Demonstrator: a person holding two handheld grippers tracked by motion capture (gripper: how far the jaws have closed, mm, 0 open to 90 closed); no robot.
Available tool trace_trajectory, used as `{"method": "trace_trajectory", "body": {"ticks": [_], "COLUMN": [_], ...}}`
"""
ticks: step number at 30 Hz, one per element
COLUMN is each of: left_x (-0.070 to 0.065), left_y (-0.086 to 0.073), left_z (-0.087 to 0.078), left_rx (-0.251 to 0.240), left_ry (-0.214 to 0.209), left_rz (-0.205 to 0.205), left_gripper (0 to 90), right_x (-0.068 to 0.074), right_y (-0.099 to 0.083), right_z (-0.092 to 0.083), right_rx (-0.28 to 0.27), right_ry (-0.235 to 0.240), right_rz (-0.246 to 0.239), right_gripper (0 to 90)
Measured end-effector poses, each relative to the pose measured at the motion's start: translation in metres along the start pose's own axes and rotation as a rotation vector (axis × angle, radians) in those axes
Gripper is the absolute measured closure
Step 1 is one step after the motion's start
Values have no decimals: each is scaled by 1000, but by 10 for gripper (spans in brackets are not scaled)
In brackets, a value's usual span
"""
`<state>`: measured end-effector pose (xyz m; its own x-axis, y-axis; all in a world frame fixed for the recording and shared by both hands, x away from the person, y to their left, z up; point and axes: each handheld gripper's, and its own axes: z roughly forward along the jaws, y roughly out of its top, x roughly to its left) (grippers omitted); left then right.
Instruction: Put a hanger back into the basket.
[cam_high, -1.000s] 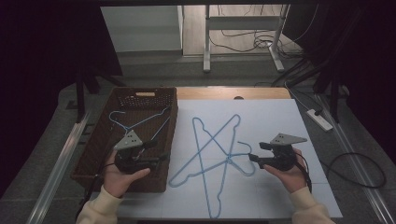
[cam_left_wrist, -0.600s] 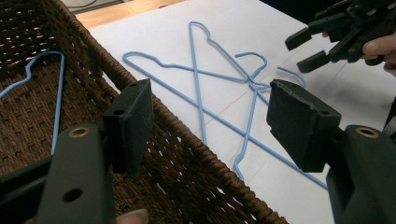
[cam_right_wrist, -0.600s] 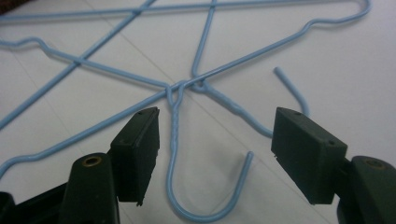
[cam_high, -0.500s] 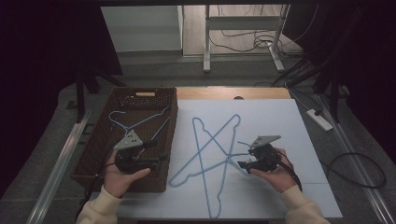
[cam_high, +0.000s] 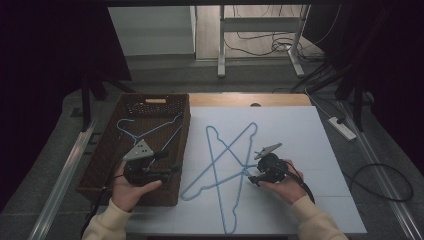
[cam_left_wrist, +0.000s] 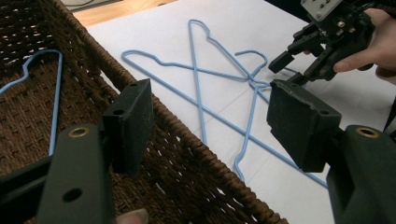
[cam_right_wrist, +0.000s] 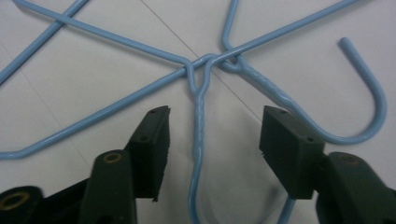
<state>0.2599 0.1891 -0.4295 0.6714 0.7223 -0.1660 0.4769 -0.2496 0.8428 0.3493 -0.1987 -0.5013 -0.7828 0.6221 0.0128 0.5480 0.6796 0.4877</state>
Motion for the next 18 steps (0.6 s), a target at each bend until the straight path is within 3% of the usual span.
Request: {"method": "trace_trajectory", "body": {"ticks": [6,13,18], "left_x": [0,-1,-1], "left_y": [0,0,0], "left_z": [-1,-1,-1], "left_rx": [0,0,-1], "left_ry": [1,1,-1], "left_rz": [1,4,3], "left_gripper": [325,326,326], "right_x": [1,2,2], "right_y": [4,7,9], "right_z": [4,4,4], "right_rx": [40,73,75], "right_ry": [24,17,31], "right_rz": [-4,0,27], "right_gripper": [609,857,864]}}
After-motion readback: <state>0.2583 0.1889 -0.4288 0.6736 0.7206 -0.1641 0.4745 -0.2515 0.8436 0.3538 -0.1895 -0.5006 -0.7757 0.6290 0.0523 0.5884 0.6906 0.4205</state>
